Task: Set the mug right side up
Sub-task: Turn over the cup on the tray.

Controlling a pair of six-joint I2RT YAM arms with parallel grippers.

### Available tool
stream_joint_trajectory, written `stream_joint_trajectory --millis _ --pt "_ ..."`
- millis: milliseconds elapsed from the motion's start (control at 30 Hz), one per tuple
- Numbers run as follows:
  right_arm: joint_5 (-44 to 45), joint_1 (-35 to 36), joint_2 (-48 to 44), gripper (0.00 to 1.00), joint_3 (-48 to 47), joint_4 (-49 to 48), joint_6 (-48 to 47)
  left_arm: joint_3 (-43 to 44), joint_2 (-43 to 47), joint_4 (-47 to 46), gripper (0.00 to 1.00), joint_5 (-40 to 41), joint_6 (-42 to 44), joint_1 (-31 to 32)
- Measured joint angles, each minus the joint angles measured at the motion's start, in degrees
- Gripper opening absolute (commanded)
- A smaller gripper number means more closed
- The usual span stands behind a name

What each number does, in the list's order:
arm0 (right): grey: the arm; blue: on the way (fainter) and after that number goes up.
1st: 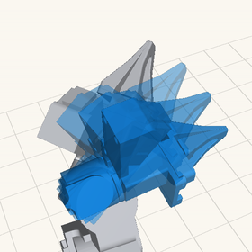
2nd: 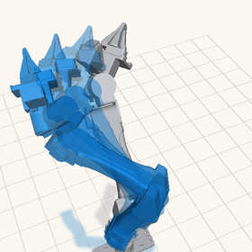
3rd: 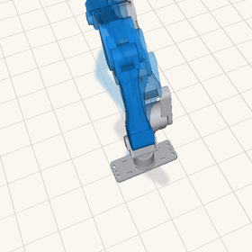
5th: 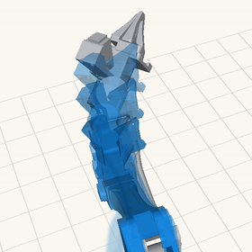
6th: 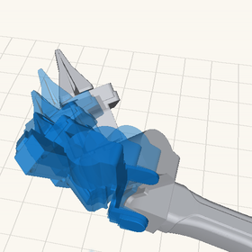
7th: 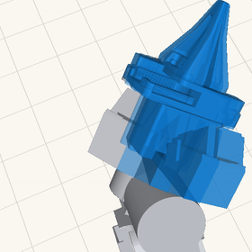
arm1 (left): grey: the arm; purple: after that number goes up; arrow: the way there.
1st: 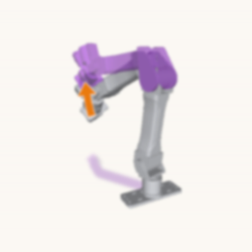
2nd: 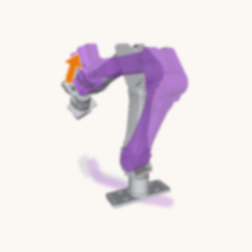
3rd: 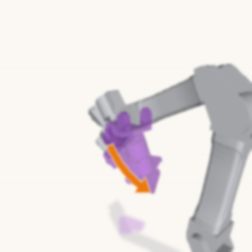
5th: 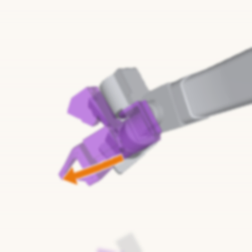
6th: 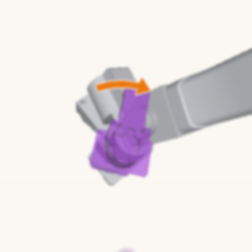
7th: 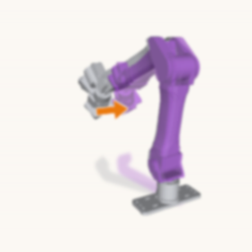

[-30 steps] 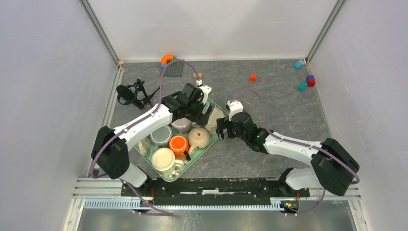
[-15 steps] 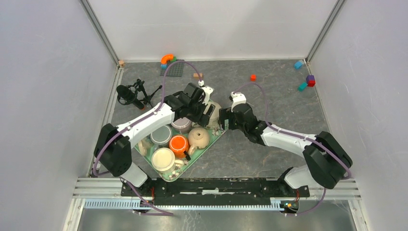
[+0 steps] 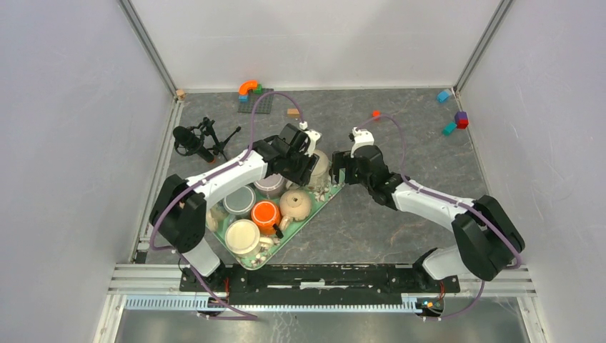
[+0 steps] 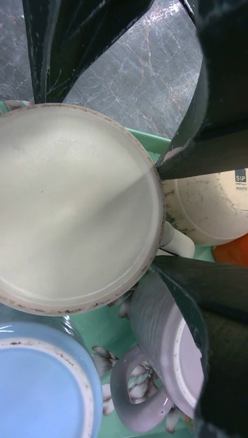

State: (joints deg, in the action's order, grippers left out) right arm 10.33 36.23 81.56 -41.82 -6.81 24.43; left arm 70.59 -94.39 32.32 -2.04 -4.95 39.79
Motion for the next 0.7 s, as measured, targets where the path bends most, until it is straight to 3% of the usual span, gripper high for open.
stream_joint_trajectory --millis 700 --pt "0.48 -1.40 -7.72 0.98 5.18 0.28 -0.02 2.58 -4.07 -3.76 0.54 0.74 -2.21 2.23"
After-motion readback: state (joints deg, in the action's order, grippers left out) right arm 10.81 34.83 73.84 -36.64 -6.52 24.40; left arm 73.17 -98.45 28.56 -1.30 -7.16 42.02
